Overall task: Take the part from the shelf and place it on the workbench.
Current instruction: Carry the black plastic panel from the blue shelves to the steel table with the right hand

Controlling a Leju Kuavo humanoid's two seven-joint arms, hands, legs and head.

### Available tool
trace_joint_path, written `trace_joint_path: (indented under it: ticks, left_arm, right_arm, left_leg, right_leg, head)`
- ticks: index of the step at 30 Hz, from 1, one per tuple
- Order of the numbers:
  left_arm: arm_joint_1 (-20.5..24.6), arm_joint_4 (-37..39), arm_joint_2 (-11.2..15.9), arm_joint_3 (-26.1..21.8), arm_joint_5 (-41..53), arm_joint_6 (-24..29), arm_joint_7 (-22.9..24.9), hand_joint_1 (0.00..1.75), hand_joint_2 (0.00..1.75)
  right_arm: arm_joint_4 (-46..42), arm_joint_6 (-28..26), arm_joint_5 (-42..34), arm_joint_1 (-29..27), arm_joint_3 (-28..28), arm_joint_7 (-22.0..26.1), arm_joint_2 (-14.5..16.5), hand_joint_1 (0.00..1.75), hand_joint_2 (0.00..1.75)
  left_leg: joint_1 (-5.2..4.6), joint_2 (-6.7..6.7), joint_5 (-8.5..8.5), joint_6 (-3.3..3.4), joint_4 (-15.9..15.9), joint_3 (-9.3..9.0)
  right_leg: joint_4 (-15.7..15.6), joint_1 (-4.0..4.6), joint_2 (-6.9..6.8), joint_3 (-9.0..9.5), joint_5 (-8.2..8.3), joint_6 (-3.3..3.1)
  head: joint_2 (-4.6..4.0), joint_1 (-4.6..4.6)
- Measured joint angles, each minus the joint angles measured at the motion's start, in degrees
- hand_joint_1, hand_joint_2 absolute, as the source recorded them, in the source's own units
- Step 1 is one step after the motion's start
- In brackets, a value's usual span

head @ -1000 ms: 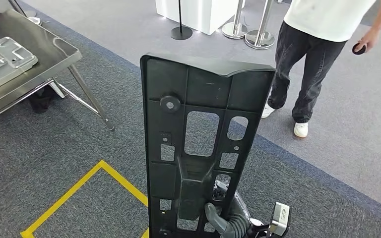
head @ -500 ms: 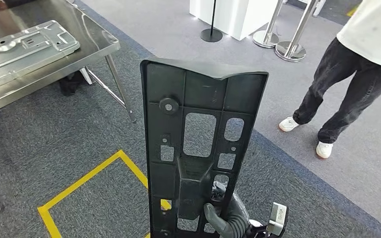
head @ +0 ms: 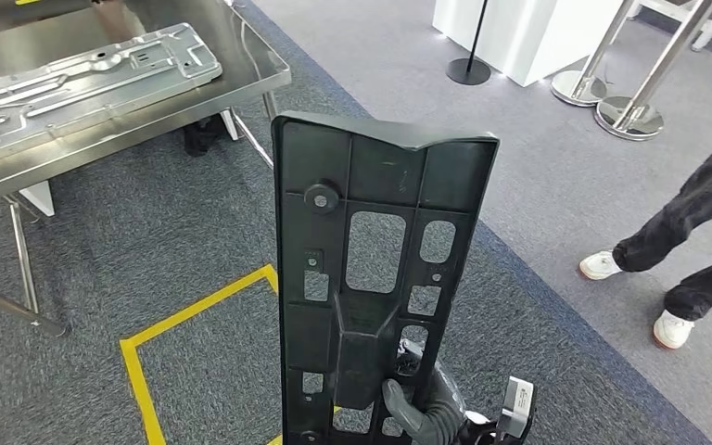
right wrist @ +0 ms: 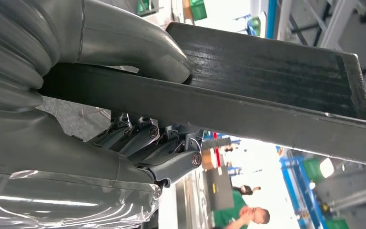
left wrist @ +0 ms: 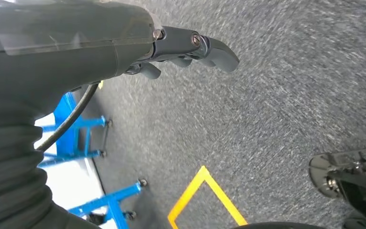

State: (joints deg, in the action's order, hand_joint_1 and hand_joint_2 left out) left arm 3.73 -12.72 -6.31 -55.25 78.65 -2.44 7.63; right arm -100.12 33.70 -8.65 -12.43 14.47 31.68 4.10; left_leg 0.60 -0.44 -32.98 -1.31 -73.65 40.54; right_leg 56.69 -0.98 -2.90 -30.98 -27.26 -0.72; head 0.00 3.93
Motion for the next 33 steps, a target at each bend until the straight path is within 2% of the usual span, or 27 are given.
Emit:
trace_joint_path:
  ticks: [1,2,4,5,6,8,10,12,13,14,15,16,17,18,19,20,21,23,24,25,27,28,29,30,31,32,33]
  left_arm:
    - [-0.1,0.0,0.0,-0.1,0.0,0.5,-0.9,0.0,1.75]
    - [-0.1,0.0,0.0,-0.2,-0.1,0.8,-1.7,0.0,1.75]
    - [0.3,0.0,0.0,-0.3,-0.2,1.1,-2.6,0.0,1.75]
    - [0.5,0.0,0.0,-0.3,-0.2,1.1,-2.7,0.0,1.75]
    - [0.6,0.0,0.0,-0.3,-0.2,1.1,-2.8,0.0,1.75]
    - [0.6,0.0,-0.1,-0.4,-0.2,1.1,-2.8,0.0,1.75]
    - [0.6,0.0,-0.2,-0.4,-0.3,1.1,-2.8,0.0,1.75]
    - [0.8,0.0,-0.4,-0.4,-0.3,1.2,-2.8,0.0,1.75]
    - [0.9,0.0,-0.5,-0.4,-0.3,1.2,-2.9,0.0,1.75]
    - [0.9,0.0,-0.6,-0.4,-0.3,1.2,-2.9,0.0,1.75]
    - [0.9,0.0,-0.7,-0.4,-0.3,1.2,-2.9,0.0,1.75]
    - [0.9,0.0,-0.8,-0.5,-0.4,1.2,-2.9,0.0,1.75]
    - [0.9,0.0,-0.9,-0.5,-0.4,1.2,-2.9,0.0,1.75]
    - [0.9,0.0,-1.0,-0.5,-0.4,1.2,-2.9,0.0,1.75]
    - [1.0,0.0,-1.1,-0.5,-0.5,1.2,-2.9,0.0,1.75]
    - [1.1,0.0,-1.2,-0.5,-0.5,1.2,-2.8,0.0,1.75]
    - [1.1,0.0,-1.2,-0.5,-0.5,1.2,-2.8,0.0,1.75]
    - [1.0,0.0,-1.2,-0.6,-0.6,1.2,-2.7,0.0,1.75]
    - [1.0,0.0,-1.2,-0.6,-0.6,1.2,-2.7,0.0,1.75]
    - [1.0,0.0,-1.1,-0.7,-0.6,1.3,-2.7,0.0,1.75]
    - [1.1,0.0,-1.0,-0.7,-0.6,1.3,-2.6,0.0,1.75]
    - [1.2,0.0,-1.0,-0.7,-0.6,1.3,-2.6,0.0,1.75]
    - [1.2,0.0,-0.9,-0.7,-0.6,1.3,-2.6,0.0,1.75]
    - [1.2,0.0,-0.9,-0.8,-0.6,1.3,-2.6,0.0,1.75]
    - [1.1,0.0,-0.8,-0.8,-0.6,1.3,-2.6,0.0,1.75]
    - [1.1,0.0,-0.8,-0.8,-0.6,1.3,-2.6,0.0,1.75]
    - [1.0,0.0,-0.7,-0.8,-0.7,1.5,-2.5,0.0,1.75]
  right_arm:
    - [0.1,0.0,0.5,0.2,0.1,0.5,0.0,1.41,1.75]
    - [0.1,0.0,0.9,0.6,0.1,0.8,-0.1,1.41,1.75]
    - [-0.1,-0.1,1.2,1.3,0.3,0.6,-0.1,1.41,1.75]
    - [-0.2,-0.1,1.2,1.6,0.3,0.3,-0.1,1.41,1.75]
    - [-0.2,-0.1,1.2,1.7,0.3,0.1,-0.2,1.41,1.75]
    - [-0.4,-0.1,1.2,1.9,0.4,-0.1,-0.2,1.41,1.75]
    - [-0.6,0.0,1.1,2.1,0.5,-0.1,-0.2,1.41,1.75]
    - [-0.7,0.0,1.1,2.1,0.5,-0.2,-0.3,1.41,1.75]
    - [-0.7,0.0,1.1,2.1,0.5,-0.2,-0.4,1.41,1.75]
    - [-0.7,0.0,1.1,2.1,0.5,-0.2,-0.5,1.41,1.75]
    - [-0.7,0.0,1.1,2.2,0.5,-0.3,-0.5,1.41,1.75]
    - [-0.7,0.0,1.1,2.2,0.5,-0.3,-0.5,1.41,1.75]
    - [-0.7,0.1,1.1,2.3,0.5,-0.3,-0.5,1.41,1.75]
    - [-0.7,0.1,1.1,2.4,0.5,-0.3,-0.6,1.41,1.75]
    - [-0.7,0.2,1.1,2.5,0.5,-0.3,-0.6,1.41,1.75]
    - [-0.7,0.3,1.1,2.6,0.5,-0.3,-0.6,1.41,1.75]
    - [-0.7,0.3,1.1,2.7,0.5,-0.3,-0.6,1.41,1.75]
    - [-0.7,0.3,1.0,2.9,0.6,-0.3,-0.6,1.41,1.75]
    - [-0.7,0.3,1.0,3.0,0.6,-0.3,-0.6,1.41,1.75]
    - [-0.7,0.4,1.0,3.1,0.6,-0.3,-0.6,1.41,1.75]
    - [-0.7,0.4,1.0,3.2,0.6,-0.3,-0.6,1.41,1.75]
    - [-0.7,0.4,1.0,3.2,0.6,-0.3,-0.6,1.41,1.75]
    - [-0.7,0.4,1.0,3.1,0.6,-0.3,-0.6,1.41,1.75]
    - [-0.7,0.4,1.0,3.2,0.6,-0.3,-0.6,1.41,1.75]
    - [-0.7,0.4,1.0,3.2,0.6,-0.3,-0.6,1.41,1.75]
    - [-0.7,0.4,1.0,3.2,0.6,-0.3,-0.6,1.41,1.75]
    - [-0.7,0.5,1.0,3.3,0.6,-0.3,-0.6,1.41,1.75]
  left_leg:
    - [0.09,0.37,1.81,-0.06,2.7,-1.37]
    - [0.11,1.27,3.97,-0.03,7.0,-3.64]
    - [-0.19,3.4,6.46,0.55,14.1,-7.41]
    - [-0.36,3.98,6.73,0.92,15.7,-8.19]
    - [-0.52,3.84,6.54,1.32,16.0,-8.14]
    - [-0.43,2.6,6.73,1.98,16.2,-8.06]
    - [-0.19,1.36,7.05,2.65,16.5,-8.29]
    - [-0.12,0.04,7.25,3.03,16.6,-8.27]
    - [-0.18,-0.69,7.27,3.12,16.6,-8.18]
    - [-0.26,-1.47,7.28,3.15,16.6,-8.15]
    - [-0.34,-2.29,7.29,3.17,16.5,-8.18]
    - [-0.41,-3.14,7.27,3.16,16.5,-8.28]
    - [-0.45,-3.98,7.25,3.12,16.5,-8.41]
    - [-0.52,-4.72,7.23,3.03,16.4,-8.47]
    - [-0.56,-5.44,7.2,2.85,16.3,-8.41]
    - [-0.53,-6.06,7.21,2.6,16.2,-8.22]
    - [-0.46,-6.63,7.27,2.29,16.2,-7.98]
    - [-0.3,-7.36,7.32,1.62,16.2,-7.56]
    - [-0.39,-6.45,6.92,1.34,15.7,-7.3]
    - [-0.5,-4.93,5.83,1.05,14.1,-6.56]
    - [-0.56,-1.49,2.06,0.51,7.4,-3.45]
    - [-0.46,-0.79,0.21,0.25,3.3,-1.43]
    - [-0.36,-0.55,-0.76,0.04,0.3,0.06]
    - [-0.27,-0.41,-0.62,-0.13,-0.8,0.57]
    - [-0.19,-0.14,0.7,-0.24,0.8,-0.27]
    - [-0.11,0.41,2.71,-0.3,4.4,-2.21]
    - [-0.1,1.7,4.48,-0.25,8.9,-4.58]
  right_leg:
    - [0.0,-0.02,-0.67,0.18,-0.16,0.12]
    - [0.1,0.0,-1.29,0.45,-0.36,0.29]
    - [0.2,0.28,-2.33,0.95,-0.81,0.87]
    - [0.3,0.46,-2.79,1.14,-0.98,1.18]
    - [0.2,0.59,-3.23,1.28,-1.07,1.46]
    - [0.3,0.46,-3.71,1.62,-1.36,2.05]
    - [3.0,0.19,-1.55,0.77,-3.36,2.61]
    - [10.2,0.09,1.5,-2.65,-7.16,2.82]
    - [14.2,0.12,2.2,-4.76,-8.71,2.82]
    - [16.8,0.16,2.48,-6.33,-9.21,2.76]
    - [17.4,0.19,2.62,-6.93,-8.48,2.62]
    - [15.4,0.21,2.85,-6.35,-6.57,2.4]
    - [11.5,0.22,3.51,-4.84,-4.0,2.11]
    - [7.3,0.22,4.86,-3.1,-1.93,1.79]
    - [3.9,0.19,6.05,-1.71,-0.53,1.58]
    - [1.8,0.22,6.94,-0.94,0.05,1.43]
    - [1.1,0.28,7.26,-0.71,-0.04,1.33]
    - [0.6,0.21,6.05,-0.62,0.12,0.95]
    - [0.4,0.09,5.38,-0.45,0.22,0.61]
    - [0.1,-0.05,4.58,-0.27,0.29,0.28]
    - [-0.2,-0.05,2.91,-0.06,0.24,-0.17]
    - [-0.2,0.01,2.03,-0.05,0.17,-0.24]
    - [-0.1,0.05,1.2,-0.04,0.09,-0.23]
    - [-0.1,0.05,0.39,0.01,-0.01,-0.18]
    - [-0.1,0.04,-0.37,0.13,-0.14,-0.07]
    - [0.0,0.02,-1.11,0.31,-0.32,0.07]
    - [0.1,0.1,-1.75,0.53,-0.54,0.28]
  head:
    - [0.0,0.0]
    - [0.0,0.0]
    - [0.0,-0.01]
    - [0.0,-0.01]
    - [0.0,-0.02]
    - [0.0,-0.02]
    - [0.0,-0.02]
    - [0.0,-0.02]
    - [0.0,-0.02]
    - [0.0,-0.02]
    - [0.0,-0.02]
    - [0.0,-0.02]
    - [0.0,-0.02]
    - [0.0,-0.02]
    - [0.0,-0.02]
    - [0.0,-0.02]
    - [0.0,-0.02]
    - [0.0,-0.02]
    - [0.0,-0.02]
    - [0.0,-0.02]
    - [0.0,-0.02]
    - [0.0,-0.02]
    - [0.0,-0.02]
    - [0.0,-0.02]
    - [0.0,-0.02]
    - [0.0,-0.02]
    - [0.0,-0.02]
